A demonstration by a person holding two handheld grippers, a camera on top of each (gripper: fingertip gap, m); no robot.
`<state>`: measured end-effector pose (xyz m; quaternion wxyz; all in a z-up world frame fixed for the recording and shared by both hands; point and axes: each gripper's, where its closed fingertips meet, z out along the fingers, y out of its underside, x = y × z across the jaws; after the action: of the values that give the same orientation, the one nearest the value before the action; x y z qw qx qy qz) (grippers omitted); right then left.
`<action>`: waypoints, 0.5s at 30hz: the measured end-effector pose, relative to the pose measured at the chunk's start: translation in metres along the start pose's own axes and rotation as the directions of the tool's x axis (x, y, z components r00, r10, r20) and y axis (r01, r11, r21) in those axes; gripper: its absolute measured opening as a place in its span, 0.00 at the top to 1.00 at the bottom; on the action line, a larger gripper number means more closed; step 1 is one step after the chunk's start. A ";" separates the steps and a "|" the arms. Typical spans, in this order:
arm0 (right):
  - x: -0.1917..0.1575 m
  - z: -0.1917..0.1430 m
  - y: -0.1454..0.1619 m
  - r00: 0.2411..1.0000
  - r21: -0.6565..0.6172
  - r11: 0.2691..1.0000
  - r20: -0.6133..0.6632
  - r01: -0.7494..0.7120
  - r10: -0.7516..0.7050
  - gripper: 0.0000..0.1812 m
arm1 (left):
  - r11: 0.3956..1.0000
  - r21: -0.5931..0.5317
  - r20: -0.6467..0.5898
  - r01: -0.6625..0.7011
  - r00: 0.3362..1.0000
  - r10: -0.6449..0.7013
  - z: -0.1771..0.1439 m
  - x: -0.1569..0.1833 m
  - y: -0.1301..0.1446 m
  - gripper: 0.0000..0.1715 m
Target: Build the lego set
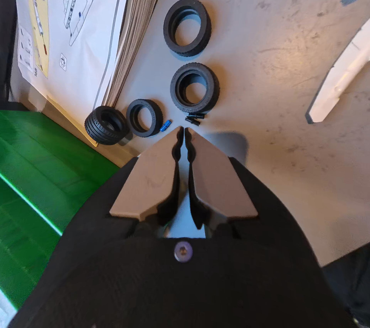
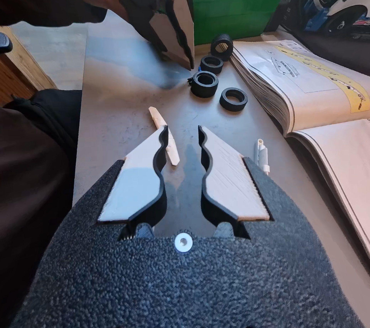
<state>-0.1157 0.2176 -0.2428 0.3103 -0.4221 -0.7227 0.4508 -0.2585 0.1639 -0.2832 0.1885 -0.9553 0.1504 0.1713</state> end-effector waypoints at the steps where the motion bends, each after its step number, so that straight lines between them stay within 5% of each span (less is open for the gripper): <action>1: -0.001 0.001 0.000 1.000 -0.001 1.000 -0.002 0.019 -0.019 0.84 | 1.000 -0.008 0.003 0.018 1.000 -0.018 0.000 0.000 0.002 1.00; 15: -0.003 0.003 -0.005 0.990 0.017 0.992 -0.074 0.125 -0.124 0.83 | 0.975 0.061 -0.041 0.212 0.977 -0.210 -0.026 0.011 0.006 0.92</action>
<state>-0.1183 0.2129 -0.2394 0.3684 -0.3890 -0.7310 0.4226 -0.2434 0.1458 -0.2666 0.2339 -0.9620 0.0569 0.1287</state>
